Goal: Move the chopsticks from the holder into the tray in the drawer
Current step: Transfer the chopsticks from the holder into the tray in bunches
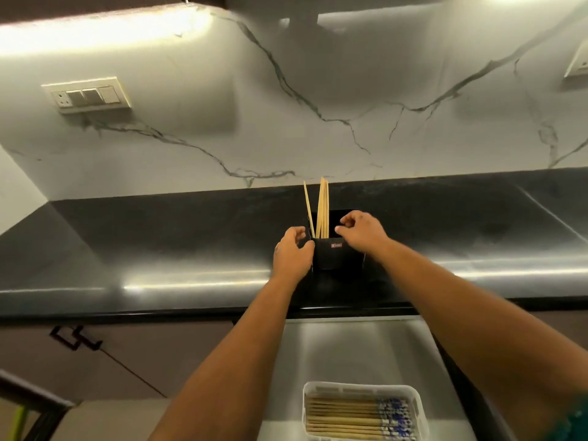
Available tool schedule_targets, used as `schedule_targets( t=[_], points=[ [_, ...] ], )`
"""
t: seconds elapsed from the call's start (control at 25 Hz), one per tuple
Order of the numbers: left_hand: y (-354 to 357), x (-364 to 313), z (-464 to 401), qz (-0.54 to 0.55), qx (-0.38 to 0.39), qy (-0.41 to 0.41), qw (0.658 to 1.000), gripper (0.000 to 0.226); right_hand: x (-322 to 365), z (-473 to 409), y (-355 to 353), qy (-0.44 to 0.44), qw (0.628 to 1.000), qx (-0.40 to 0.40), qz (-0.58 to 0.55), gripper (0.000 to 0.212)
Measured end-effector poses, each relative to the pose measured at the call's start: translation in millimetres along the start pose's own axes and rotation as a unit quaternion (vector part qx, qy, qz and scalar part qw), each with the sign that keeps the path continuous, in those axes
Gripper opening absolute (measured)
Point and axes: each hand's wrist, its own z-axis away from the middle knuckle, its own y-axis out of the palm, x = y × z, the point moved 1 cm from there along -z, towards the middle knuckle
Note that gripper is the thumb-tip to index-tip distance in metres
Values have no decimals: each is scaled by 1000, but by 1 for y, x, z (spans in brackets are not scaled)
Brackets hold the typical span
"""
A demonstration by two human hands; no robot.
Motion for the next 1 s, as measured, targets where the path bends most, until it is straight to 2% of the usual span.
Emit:
schedule_targets(
  t=[0.08,0.16,0.2,0.44,0.56,0.72,0.84,0.92,1.0],
  points=[
    [4,-3,-17,-6,0,6,1000,38,2,-33,5,101,993,39,-50,24],
    [7,-5,-33,-9,-4,14,1000,35,6,-62,14,200,968,66,-136,29],
    [8,-4,-38,-7,-4,20,1000,32,7,-75,21,225,961,80,-141,31],
    [3,12,-48,55,25,3,998,12,-4,-122,50,251,948,185,-66,37],
    [-1,16,-48,94,25,-27,995,10,-8,-127,56,233,947,213,-49,34],
    [-2,16,-44,101,27,-46,993,11,-11,-125,55,171,966,192,9,30],
    [0,12,-37,105,25,-52,993,9,-11,-114,40,127,982,132,40,27],
    [1,2,-29,110,28,-43,993,6,-3,-102,16,85,994,62,-28,21],
    [3,-15,-21,121,38,-22,992,11,14,-83,-19,7,998,-11,-67,19]
  ],
)
